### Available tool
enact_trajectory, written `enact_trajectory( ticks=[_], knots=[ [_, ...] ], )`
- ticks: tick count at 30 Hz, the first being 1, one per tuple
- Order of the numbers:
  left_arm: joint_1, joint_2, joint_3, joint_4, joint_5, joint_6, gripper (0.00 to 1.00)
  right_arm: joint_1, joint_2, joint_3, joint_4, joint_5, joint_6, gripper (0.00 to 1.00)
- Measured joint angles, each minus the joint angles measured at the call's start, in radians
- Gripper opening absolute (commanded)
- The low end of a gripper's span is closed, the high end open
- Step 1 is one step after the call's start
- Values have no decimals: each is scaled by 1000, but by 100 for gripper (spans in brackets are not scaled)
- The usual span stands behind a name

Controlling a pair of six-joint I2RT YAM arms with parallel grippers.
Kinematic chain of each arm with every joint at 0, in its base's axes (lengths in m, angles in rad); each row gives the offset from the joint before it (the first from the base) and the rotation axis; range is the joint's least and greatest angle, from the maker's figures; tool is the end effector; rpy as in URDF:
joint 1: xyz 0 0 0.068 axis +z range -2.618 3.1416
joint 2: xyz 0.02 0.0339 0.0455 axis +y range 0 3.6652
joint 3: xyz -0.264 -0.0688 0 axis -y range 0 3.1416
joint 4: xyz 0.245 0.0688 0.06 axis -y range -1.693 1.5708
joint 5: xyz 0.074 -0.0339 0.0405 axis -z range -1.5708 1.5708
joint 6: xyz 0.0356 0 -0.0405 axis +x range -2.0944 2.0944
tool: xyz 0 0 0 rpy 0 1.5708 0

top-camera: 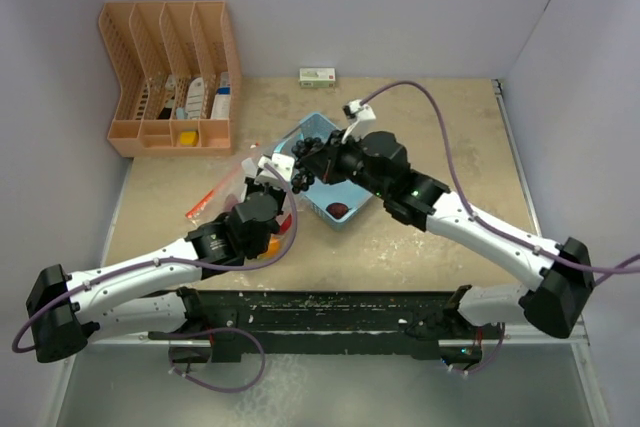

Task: Place the food in the zip-top bag and seal the zipper
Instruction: Place the fake fruit in the zipper food storage bag.

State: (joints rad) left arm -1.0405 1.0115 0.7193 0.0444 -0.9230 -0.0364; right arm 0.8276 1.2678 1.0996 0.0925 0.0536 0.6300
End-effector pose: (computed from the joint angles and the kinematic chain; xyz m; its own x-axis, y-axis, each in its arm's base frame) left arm 0.1380 -0.1792 0.3007 -0.1287 0.1761 -0.9759 0.1249 0.9791 0.1602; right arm 0.2058 0.2211 0.3753 -0.4532 0.3762 -0.8081 -0.5347 0.6106 0.5842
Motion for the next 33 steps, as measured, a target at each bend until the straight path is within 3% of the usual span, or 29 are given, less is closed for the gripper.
enact_trajectory(
  ticks=[11,21,24,31,32,33],
  knots=[
    [0,-14,1,-2,5,-1,0,81,151,13,27,1,38,0],
    [13,-46,8,-25,-17,-2,0,151,320,193,-45,2,-36,3],
    [13,-49,8,-45,-19,-2,0,164,341,198,-51,-7,-48,19],
    [13,-50,8,-86,-38,-1,0,159,348,220,-117,3,-108,92],
    [13,-51,8,-88,-43,0,0,157,340,217,-134,14,-120,99],
    [13,-53,8,-88,-48,-3,0,154,327,214,-151,27,-127,100]
  ],
)
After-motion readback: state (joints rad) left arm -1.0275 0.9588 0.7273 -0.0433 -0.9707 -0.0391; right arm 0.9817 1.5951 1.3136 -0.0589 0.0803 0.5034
